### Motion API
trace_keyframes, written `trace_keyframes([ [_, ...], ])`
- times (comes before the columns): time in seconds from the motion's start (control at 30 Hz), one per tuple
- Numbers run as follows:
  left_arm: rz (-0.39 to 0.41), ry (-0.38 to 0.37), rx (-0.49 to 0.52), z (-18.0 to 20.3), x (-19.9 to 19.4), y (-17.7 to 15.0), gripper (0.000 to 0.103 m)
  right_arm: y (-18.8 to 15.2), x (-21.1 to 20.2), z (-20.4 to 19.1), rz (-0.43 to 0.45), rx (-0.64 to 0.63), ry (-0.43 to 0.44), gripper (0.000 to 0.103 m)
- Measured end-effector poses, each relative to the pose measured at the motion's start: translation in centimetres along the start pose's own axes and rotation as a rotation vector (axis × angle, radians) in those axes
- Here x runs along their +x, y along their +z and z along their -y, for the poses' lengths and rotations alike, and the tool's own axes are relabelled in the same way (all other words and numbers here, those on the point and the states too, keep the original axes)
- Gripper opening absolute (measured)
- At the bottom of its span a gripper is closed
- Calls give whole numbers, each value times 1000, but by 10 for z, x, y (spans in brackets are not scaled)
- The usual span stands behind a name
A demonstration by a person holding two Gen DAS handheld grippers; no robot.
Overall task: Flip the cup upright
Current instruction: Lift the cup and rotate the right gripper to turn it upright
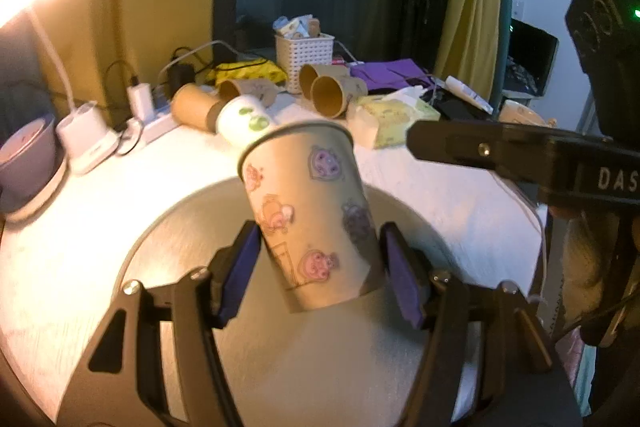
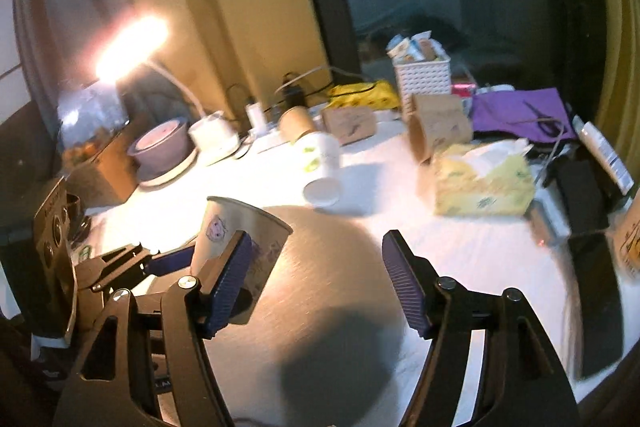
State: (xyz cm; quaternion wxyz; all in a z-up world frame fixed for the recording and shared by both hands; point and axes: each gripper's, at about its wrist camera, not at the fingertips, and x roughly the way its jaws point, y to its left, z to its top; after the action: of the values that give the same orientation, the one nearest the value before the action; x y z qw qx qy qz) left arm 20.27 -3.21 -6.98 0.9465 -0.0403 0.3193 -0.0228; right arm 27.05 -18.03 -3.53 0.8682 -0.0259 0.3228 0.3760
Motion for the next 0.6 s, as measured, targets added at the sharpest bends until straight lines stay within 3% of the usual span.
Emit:
trace_keyframes([
  [0.23, 27, -8, -65, -17, -37, -43, 63, -29, 0, -40, -66, 24, 82, 71],
  [0.6, 116, -11, -58, -23, -82, -98, 63, -64, -2, -103, -149, -11, 175, 71],
])
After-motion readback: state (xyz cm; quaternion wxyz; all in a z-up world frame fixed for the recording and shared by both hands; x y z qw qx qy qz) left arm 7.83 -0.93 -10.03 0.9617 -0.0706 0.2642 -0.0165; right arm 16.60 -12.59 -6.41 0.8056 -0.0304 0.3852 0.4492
